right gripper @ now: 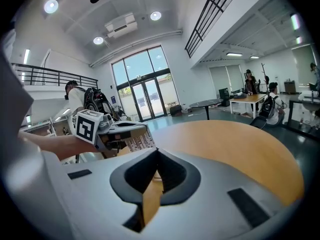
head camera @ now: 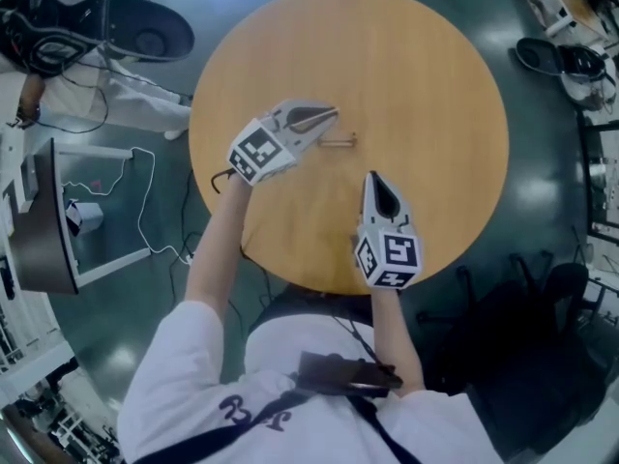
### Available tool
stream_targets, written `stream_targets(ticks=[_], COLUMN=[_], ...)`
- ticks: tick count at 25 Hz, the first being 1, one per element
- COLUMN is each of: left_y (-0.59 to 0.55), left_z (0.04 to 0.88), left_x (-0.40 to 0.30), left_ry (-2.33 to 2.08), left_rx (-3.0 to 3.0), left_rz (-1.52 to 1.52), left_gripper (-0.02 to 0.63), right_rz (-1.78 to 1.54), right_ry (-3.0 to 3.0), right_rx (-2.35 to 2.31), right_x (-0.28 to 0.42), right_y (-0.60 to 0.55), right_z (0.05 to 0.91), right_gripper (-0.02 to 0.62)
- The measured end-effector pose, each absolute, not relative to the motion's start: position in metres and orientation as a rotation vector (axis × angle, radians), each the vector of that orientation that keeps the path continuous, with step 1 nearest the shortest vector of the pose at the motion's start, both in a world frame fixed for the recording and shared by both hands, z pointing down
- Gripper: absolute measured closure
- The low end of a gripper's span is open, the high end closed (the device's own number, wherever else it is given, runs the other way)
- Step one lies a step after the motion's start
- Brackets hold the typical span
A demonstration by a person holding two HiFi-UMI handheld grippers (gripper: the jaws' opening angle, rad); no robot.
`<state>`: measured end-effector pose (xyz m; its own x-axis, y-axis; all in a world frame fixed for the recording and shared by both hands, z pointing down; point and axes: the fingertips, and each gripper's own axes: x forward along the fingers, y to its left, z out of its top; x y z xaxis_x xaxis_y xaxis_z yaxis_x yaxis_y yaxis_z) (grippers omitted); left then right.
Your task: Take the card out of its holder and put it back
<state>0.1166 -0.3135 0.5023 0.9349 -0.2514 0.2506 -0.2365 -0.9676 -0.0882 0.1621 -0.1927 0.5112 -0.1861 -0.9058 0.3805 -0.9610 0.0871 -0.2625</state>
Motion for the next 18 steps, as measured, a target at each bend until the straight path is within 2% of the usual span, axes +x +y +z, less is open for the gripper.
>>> stream_targets(ticks=[7, 18], left_y=[-0.309, -0.297], left_z=[0.522, 0.537], left_x=[0.162, 0.164], left_ry=[0.184, -0.053], left_rx=[-3.086, -3.119], left_rz=[-0.423, -0.441], left_gripper=[0.578, 0.578], right_rz=[0.735, 0.777], right_ry=[-2.191, -2.172], right_rx=[1.935, 1.927], right_x=[0.198, 0.184], right_y=[-0.2, -0.203], right_z=[0.524, 0.533], right_gripper=[0.582, 0.582])
